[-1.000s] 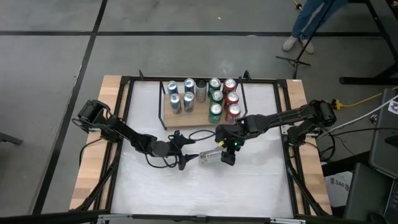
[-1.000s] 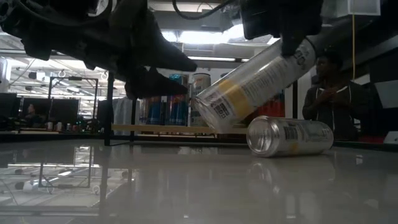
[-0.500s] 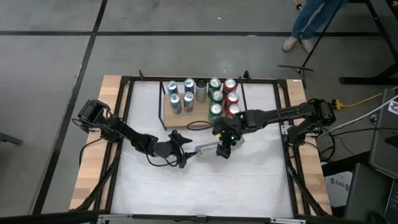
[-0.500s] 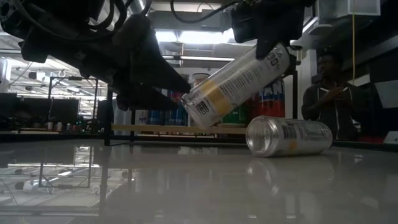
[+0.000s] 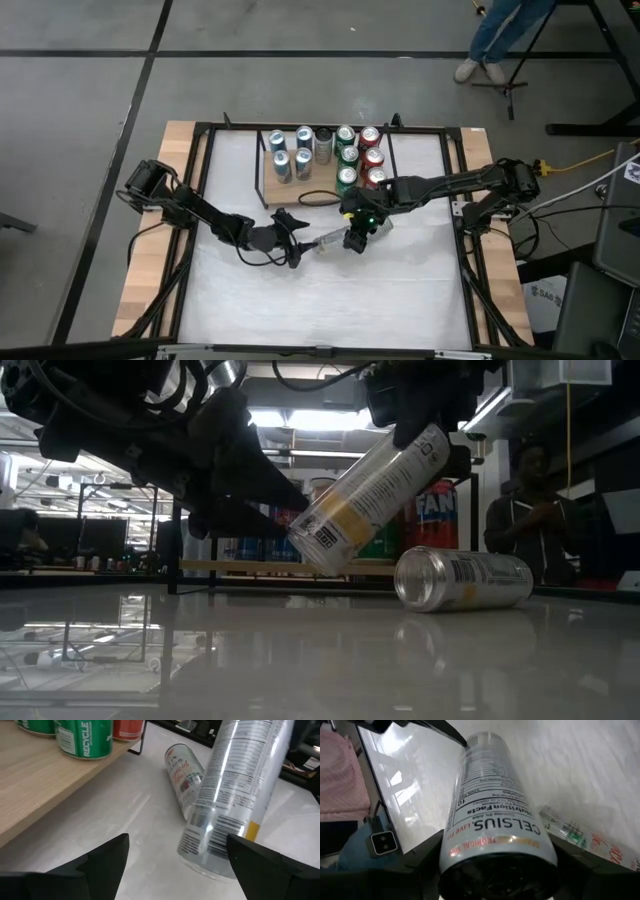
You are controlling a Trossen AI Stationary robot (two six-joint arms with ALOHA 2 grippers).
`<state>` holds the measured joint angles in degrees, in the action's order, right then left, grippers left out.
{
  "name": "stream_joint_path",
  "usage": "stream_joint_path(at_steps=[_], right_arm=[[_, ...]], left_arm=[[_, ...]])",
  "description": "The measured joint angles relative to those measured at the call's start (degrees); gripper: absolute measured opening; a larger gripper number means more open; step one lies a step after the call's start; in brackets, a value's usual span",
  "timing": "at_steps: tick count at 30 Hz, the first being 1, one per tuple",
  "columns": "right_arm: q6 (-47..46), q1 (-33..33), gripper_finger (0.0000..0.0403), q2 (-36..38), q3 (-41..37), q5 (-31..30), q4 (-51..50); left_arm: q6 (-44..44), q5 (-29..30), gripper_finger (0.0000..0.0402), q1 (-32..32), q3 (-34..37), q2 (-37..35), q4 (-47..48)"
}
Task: Sort soda cans
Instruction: Put the white-yellow soda can on the shelf and align with the other white-yellow soda can
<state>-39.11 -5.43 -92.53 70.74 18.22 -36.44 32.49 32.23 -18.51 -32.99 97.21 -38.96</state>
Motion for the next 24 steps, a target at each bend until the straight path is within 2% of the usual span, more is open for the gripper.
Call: stream_joint_path(at_steps=[11,15,24], right_arm=[[-2.5,0.0,0.0264,0.0,0.0,-1.2,1.4],[-2.5,-0.1,0.0264,0.0,0.0,-3.6,0.4],[-5.9,0.0,0.0264,0.0,0.0,-5.3,0.1]], left_arm=[[0.0,0.4,0.0324,2.3,0.0,0.0,1.1],[-0.1,0.4,0.0324,2.5,0.0,-0.4,0.4],[-7.3,0.2,0.0324,2.4,0.0,-0.6,-12.2]])
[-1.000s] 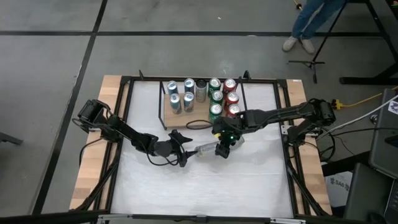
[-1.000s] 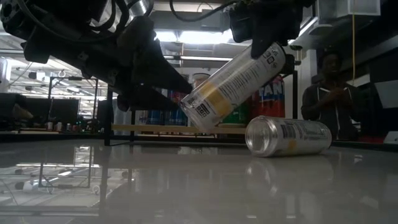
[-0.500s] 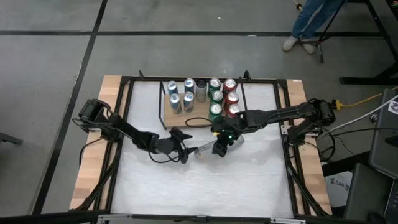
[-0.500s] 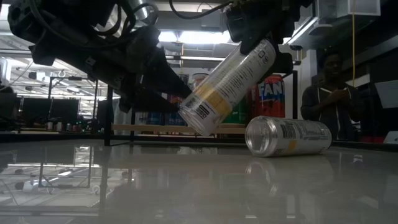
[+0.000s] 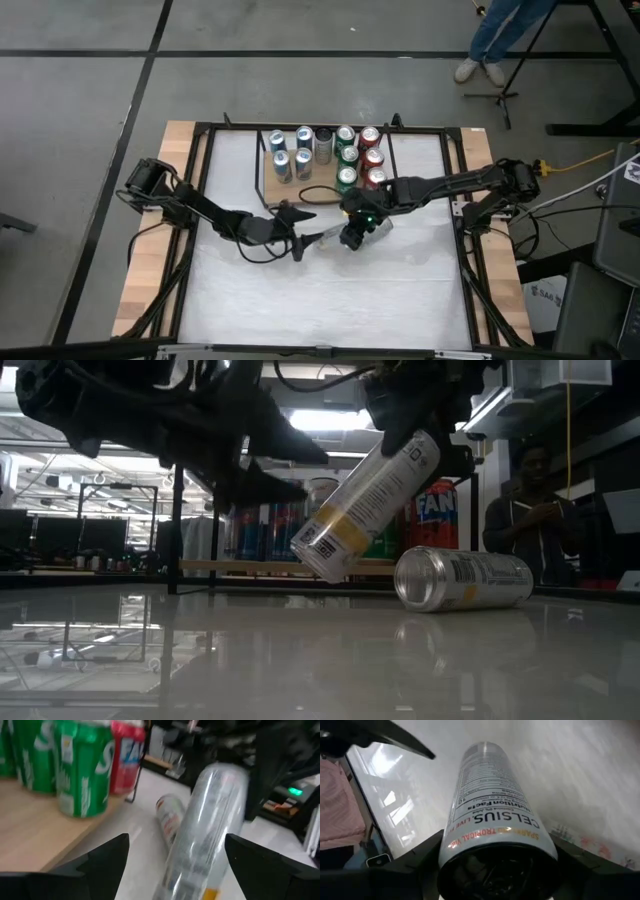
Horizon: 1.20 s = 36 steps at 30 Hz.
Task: Sort soda cans
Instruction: Put the white-yellow soda can on the shelf and align with the other white-yellow soda can
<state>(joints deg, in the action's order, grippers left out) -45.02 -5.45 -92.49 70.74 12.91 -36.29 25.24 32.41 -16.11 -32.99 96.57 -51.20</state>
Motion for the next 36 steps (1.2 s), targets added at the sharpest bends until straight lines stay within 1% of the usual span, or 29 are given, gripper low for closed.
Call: stream_joint_path(at_steps=[3,7,12,19,24,28,33,36], right_arm=[[-3.3,0.2,0.0264,0.0,0.0,0.1,0.2],[-9.6,1.0,0.0264,0.0,0.0,0.2,0.6],[-18.6,2.7,0.0264,0.0,0.0,3.0,2.7],[-27.3,4.8,0.0264,0.0,0.0,6.3,8.7],[-31.7,5.3,0.0264,0.0,0.0,6.7,10.1],[-33.8,5.1,0.0264,0.0,0.0,8.1,10.1],[-34.7,5.1,0.0264,0.0,0.0,8.7,10.0],[-34.7,5.1,0.0264,0.0,0.0,8.7,10.3]], left_arm=[[-3.6,-0.2,0.0324,-0.5,0.0,0.0,-3.1],[-7.4,-0.4,0.0324,-1.3,0.0,0.0,-3.1],[-10.8,-0.4,0.0324,-1.7,0.0,0.0,-3.4],[-13.3,-0.4,0.0324,-1.7,-0.3,0.0,-3.3],[-20.9,-0.3,0.0324,-1.6,-3.0,0.0,-3.1],[-24.3,-0.3,0.0324,-0.8,-6.1,0.0,1.4],[-23.9,-0.4,0.0324,-0.1,-9.5,0.0,10.5],[-23.9,-0.4,0.0324,0.0,-10.5,0.0,13.8]])
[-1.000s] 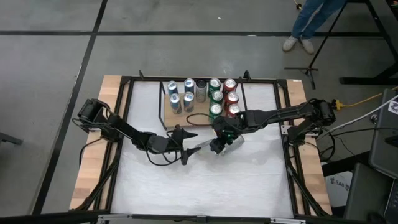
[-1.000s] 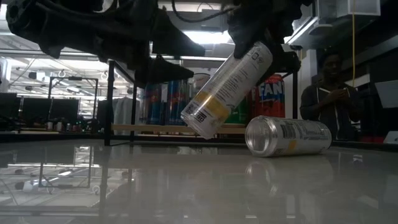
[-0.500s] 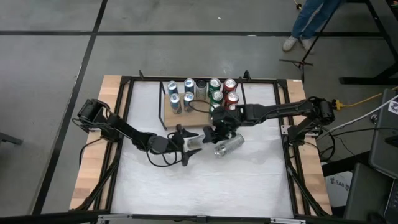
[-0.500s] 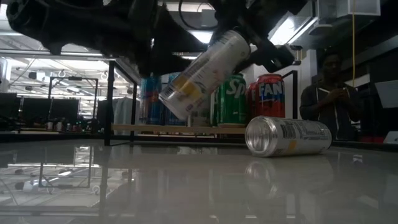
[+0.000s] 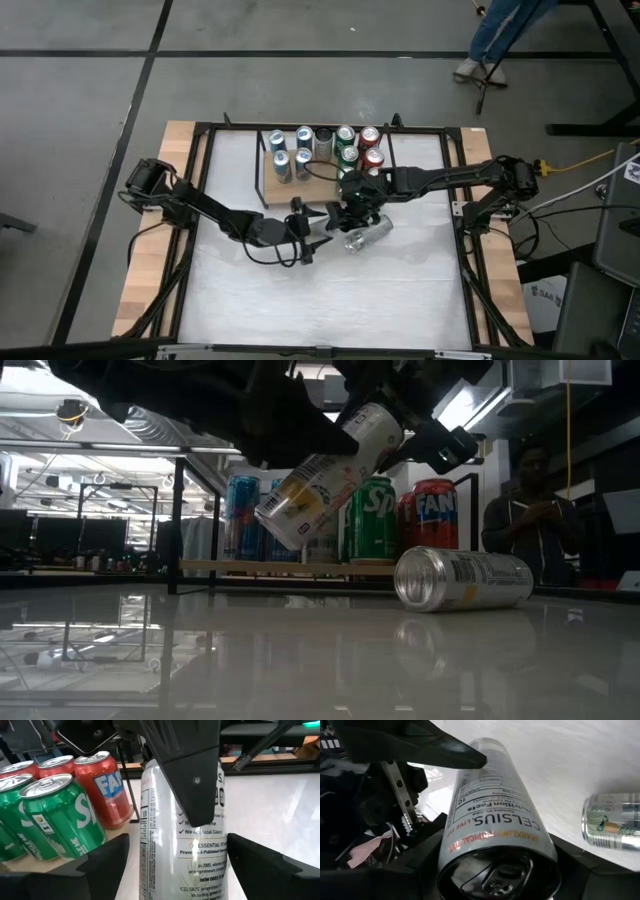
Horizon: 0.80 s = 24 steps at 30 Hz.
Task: Sort soda cans
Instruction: Put the white-yellow soda can on the shelf and align with the other white-yellow soda can
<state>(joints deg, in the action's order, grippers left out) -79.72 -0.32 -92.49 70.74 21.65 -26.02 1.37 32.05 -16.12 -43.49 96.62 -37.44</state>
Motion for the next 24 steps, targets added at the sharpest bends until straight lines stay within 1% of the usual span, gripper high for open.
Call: stream_joint_path(at_steps=[5,9,14,18,24], right_arm=[[-0.9,0.0,0.0264,0.0,0.0,0.1,1.8],[-1.5,0.0,0.0264,0.0,0.0,0.6,4.0],[-1.1,0.0,0.0264,0.0,0.0,0.5,3.9],[-1.0,0.0,0.0264,0.0,0.0,0.4,4.0],[-0.8,0.0,0.0264,0.0,0.0,0.0,3.9]], left_arm=[[0.0,-0.4,0.0324,0.0,-0.8,0.0,2.4],[0.3,-2.8,0.0324,0.5,-0.8,0.0,3.9],[4.1,-2.8,0.032,1.2,-0.8,0.0,4.3],[4.5,-2.9,0.0297,1.5,-0.8,0.0,4.6],[4.5,-2.8,0.0237,1.5,-0.8,0.0,4.6]])
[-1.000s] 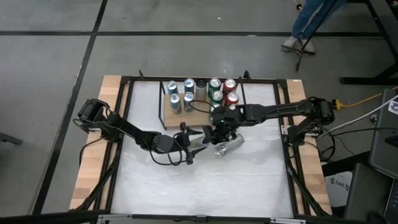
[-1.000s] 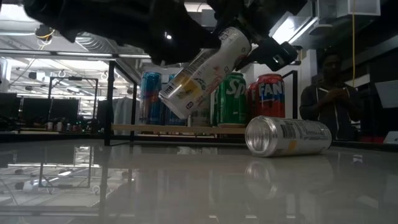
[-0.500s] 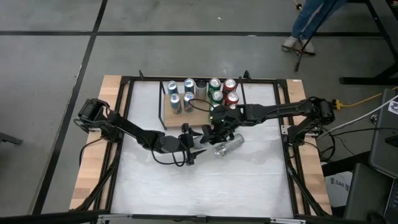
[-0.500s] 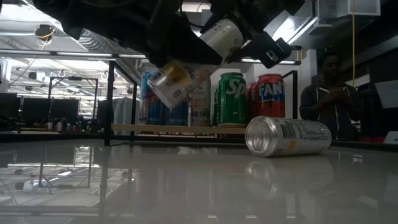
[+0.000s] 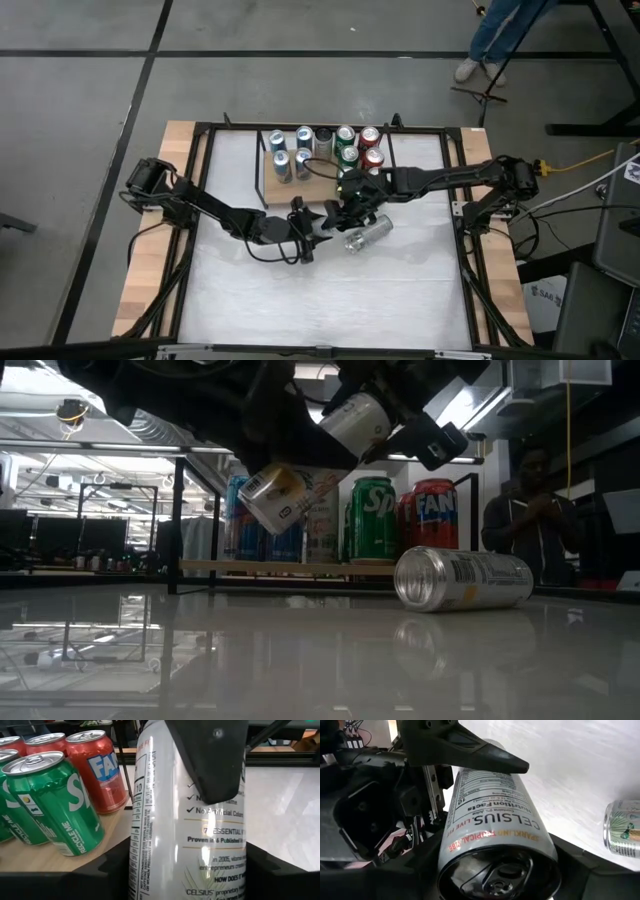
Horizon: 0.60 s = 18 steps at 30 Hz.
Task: Sort soda cans
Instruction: Put the white-yellow soda can on the shelf and align with the other white-yellow soda can
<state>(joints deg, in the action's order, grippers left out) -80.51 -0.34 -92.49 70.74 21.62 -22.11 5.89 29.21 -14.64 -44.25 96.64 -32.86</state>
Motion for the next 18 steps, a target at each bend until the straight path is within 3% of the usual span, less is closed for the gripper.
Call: stream_joint_path(at_steps=[18], right_arm=[[1.4,0.0,0.0265,0.0,0.0,0.0,-0.6]], left_arm=[[0.0,0.1,0.0233,-0.4,0.0,0.0,-0.1]])
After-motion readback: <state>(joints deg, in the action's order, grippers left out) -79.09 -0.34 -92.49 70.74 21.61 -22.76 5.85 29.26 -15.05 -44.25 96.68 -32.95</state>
